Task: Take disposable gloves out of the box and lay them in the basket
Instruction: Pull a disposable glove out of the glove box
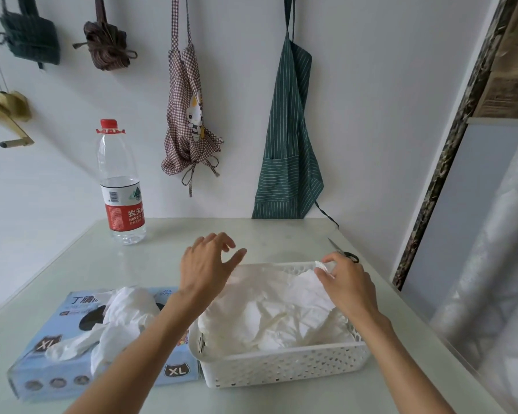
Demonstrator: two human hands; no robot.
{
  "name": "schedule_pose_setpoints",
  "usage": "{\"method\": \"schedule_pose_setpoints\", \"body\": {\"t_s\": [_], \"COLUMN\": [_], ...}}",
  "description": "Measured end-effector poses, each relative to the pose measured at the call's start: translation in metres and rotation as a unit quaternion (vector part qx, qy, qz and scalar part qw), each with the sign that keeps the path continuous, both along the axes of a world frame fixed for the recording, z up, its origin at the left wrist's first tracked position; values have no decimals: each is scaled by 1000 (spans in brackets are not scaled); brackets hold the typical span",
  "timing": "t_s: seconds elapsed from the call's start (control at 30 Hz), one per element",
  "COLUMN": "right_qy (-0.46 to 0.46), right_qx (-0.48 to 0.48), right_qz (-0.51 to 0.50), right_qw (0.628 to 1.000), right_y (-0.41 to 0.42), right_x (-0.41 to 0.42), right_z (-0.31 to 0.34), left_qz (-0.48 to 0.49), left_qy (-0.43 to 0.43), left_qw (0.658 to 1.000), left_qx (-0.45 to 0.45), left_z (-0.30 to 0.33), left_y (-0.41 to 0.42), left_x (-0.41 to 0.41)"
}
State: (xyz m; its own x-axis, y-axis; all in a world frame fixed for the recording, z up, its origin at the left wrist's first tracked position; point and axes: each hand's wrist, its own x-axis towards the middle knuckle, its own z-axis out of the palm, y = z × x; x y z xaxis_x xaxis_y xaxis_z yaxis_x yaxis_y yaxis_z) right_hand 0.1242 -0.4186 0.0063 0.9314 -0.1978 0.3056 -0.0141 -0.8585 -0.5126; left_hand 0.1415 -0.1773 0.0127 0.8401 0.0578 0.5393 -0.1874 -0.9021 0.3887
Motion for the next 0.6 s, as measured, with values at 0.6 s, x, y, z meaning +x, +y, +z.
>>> {"method": "schedule_pose_setpoints", "body": {"t_s": [0.6], "right_qy": [0], "right_qx": [-219], "right_qz": [61], "right_qw": [974], "right_y": [-3], "right_x": [-7], "right_z": [2], "left_qz": [-203], "left_qy": [257], "left_qw": [939], "left_qx": [109], "left_z": [23], "left_y": [39], "left_x": [-49]}}
